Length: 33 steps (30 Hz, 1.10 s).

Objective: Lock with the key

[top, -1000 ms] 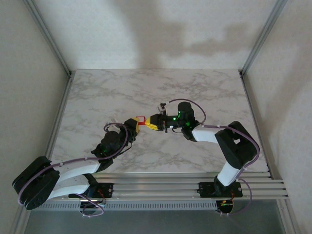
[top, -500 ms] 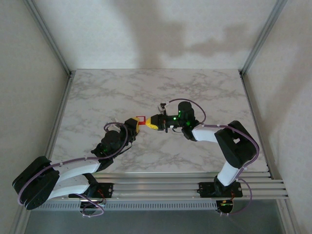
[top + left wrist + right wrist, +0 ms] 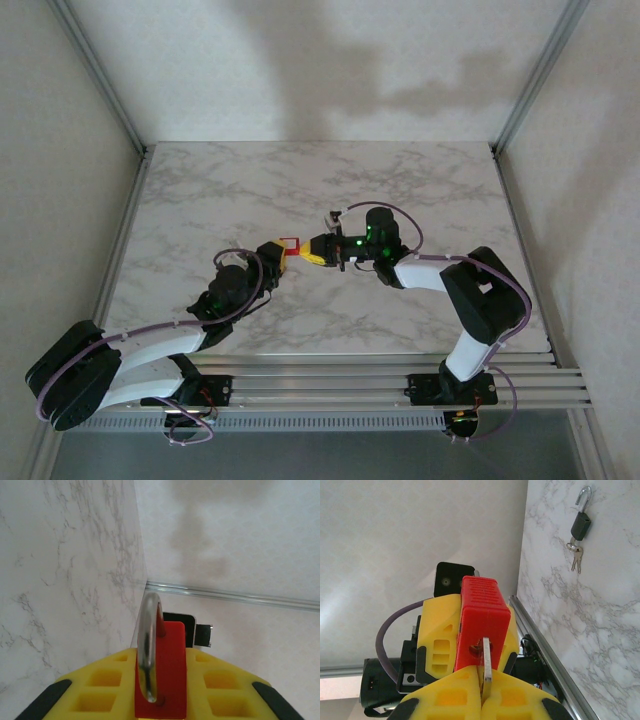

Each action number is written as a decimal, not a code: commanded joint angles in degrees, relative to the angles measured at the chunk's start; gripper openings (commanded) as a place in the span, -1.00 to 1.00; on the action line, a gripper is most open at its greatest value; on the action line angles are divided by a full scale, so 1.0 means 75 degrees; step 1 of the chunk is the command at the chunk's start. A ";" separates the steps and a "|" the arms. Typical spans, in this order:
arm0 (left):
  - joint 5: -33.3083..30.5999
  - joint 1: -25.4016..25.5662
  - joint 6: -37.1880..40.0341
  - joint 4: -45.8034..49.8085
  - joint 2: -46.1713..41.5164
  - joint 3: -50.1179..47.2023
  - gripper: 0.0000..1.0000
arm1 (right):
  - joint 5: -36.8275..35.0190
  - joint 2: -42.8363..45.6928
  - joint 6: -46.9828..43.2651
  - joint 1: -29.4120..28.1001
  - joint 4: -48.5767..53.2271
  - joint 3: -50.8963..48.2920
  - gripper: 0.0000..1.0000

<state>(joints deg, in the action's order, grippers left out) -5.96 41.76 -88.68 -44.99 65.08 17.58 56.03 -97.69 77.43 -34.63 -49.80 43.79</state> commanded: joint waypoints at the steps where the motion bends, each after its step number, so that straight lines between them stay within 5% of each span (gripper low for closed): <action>1: 0.0297 -0.0019 0.0212 -0.0083 -0.0040 0.0247 -1.00 | -0.0162 -0.0017 0.0037 0.0193 -0.0480 -0.0151 -1.00; 10: 0.0074 -0.0015 0.0221 -0.0051 -0.0194 0.0152 -1.00 | -0.0405 -0.0159 0.0825 0.0315 -0.1418 -0.0418 -1.00; 33: -0.0438 -0.0071 0.0396 0.0454 -0.0846 -0.0047 -1.00 | -0.0459 0.0275 0.0658 0.0460 -0.1180 -0.0866 -1.00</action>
<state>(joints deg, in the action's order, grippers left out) -4.01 42.17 -86.98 -40.64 61.41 17.80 56.51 -97.27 83.37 -34.22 -59.37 38.92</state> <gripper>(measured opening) 0.218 0.051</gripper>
